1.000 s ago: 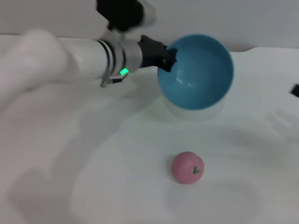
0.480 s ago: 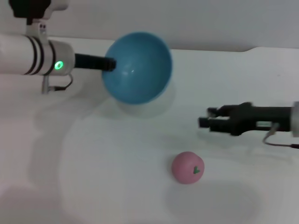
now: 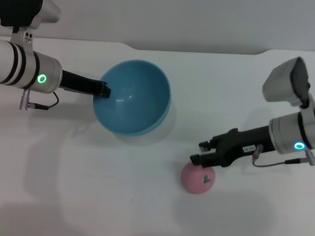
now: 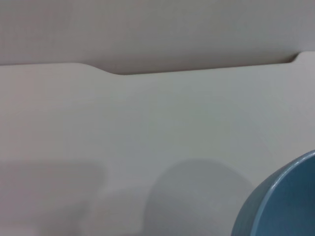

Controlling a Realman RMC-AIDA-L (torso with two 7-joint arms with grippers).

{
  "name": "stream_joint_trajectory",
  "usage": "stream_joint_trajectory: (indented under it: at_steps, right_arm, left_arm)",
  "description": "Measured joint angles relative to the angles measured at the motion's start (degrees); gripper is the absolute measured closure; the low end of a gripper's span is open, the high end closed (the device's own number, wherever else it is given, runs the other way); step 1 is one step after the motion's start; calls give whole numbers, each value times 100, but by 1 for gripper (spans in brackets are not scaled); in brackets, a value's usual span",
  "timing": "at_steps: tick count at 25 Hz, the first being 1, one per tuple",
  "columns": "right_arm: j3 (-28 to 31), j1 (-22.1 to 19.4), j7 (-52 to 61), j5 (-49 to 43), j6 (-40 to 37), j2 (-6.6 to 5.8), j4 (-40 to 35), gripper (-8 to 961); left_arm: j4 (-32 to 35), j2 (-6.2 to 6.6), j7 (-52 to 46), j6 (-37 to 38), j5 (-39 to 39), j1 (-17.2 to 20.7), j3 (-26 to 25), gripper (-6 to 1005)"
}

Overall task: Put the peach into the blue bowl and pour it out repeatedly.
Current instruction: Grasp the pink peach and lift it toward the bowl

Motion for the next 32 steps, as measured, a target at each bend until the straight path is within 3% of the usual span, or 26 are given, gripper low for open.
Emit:
stream_joint_trajectory:
  at_steps: [11, 22, 26, 32]
  right_arm:
    - [-753, 6, 348, -6, 112, 23, 135, 475]
    - [-921, -75, 328, 56, 451, 19, 150, 489]
    - [-717, -410, 323, 206, 284, -13, -335, 494]
    - [180, -1068, 318, 217, 138, -81, -1005, 765]
  left_arm:
    - [41, -27, -11, 85, 10, -79, 22, 1000]
    - [25, -41, -65, 107, -24, -120, 46, 1000]
    - [23, -41, -97, 127, -3, -158, 58, 1000]
    - [4, -41, -99, 114, -6, -195, 227, 1001]
